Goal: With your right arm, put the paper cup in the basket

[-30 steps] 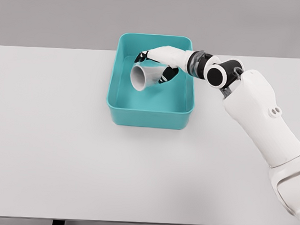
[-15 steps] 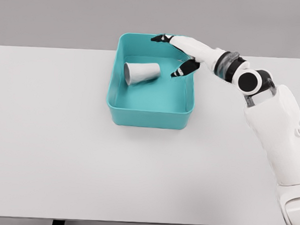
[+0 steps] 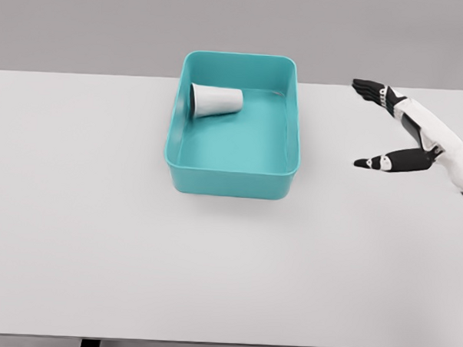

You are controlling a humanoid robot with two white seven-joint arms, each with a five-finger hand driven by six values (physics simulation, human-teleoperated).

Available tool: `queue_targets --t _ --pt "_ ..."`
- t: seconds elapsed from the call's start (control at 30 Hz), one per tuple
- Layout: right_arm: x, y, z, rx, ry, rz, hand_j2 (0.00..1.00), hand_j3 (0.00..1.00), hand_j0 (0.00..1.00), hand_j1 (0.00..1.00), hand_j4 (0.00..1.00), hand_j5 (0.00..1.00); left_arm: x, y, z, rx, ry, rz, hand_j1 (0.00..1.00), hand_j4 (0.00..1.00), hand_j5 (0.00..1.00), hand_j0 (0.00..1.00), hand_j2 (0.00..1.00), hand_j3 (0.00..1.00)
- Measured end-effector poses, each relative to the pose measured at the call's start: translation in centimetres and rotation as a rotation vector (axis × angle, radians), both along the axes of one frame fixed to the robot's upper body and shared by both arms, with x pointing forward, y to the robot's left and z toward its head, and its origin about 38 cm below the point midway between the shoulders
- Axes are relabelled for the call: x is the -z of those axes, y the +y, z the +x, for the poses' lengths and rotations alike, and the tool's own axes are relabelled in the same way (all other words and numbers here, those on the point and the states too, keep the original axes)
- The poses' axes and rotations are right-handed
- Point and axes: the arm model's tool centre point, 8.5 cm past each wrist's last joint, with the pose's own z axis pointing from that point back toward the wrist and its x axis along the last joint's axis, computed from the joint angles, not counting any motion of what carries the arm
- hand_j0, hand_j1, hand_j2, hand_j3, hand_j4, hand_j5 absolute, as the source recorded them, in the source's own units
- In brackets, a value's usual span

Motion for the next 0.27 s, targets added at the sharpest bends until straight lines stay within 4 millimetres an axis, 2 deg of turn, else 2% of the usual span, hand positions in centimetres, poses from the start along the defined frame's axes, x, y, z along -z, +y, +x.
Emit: queue_targets --t 0.27 --pt "-0.1 -1.4 -0.4 0.017 0.017 -0.036 1.0 1.0 1.0 1.0 1.0 1.0 0.0 0.0 0.0 0.0 0.0 0.0 1.0 1.0 1.0 1.0 1.0 1.0"
